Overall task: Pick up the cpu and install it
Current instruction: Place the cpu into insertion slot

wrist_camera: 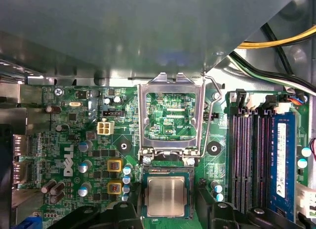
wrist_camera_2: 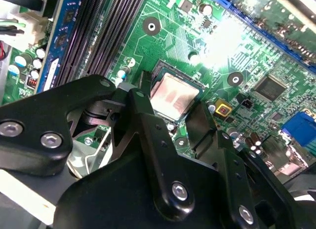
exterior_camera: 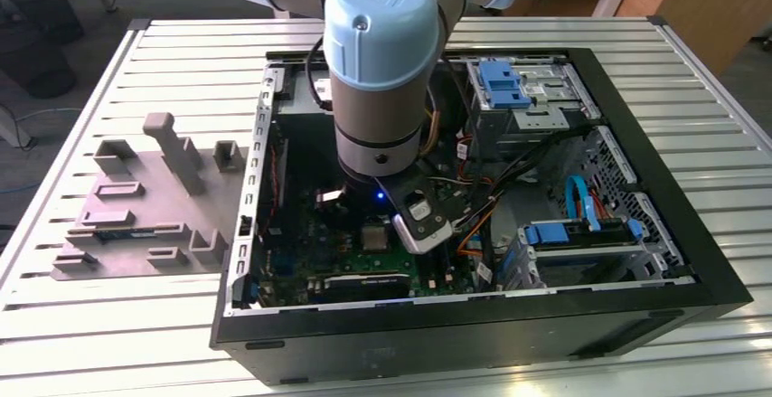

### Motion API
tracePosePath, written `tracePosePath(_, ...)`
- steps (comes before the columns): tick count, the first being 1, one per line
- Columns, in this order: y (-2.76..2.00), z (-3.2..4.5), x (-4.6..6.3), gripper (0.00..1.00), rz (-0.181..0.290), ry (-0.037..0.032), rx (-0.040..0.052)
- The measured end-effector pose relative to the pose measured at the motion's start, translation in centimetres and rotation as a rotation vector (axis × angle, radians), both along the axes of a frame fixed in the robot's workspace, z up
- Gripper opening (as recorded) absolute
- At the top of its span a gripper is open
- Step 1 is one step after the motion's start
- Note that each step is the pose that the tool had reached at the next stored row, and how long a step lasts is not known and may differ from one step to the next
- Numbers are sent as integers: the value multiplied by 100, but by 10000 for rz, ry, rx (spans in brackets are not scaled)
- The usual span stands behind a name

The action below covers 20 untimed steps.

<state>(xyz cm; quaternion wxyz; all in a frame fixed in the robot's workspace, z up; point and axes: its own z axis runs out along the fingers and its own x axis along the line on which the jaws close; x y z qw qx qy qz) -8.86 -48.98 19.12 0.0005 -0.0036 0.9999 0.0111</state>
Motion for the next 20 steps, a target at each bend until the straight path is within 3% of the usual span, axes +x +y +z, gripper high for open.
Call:
tracePosePath(6, 0, -8, 5, 53, -1, 1, 114)
tracePosePath(7, 0, -8, 6, 47, -1, 2, 116)
tracePosePath(16, -1, -9, 8, 47, -5, 1, 127)
tracePosePath(20, -3, -9, 8, 53, -21, 2, 125)
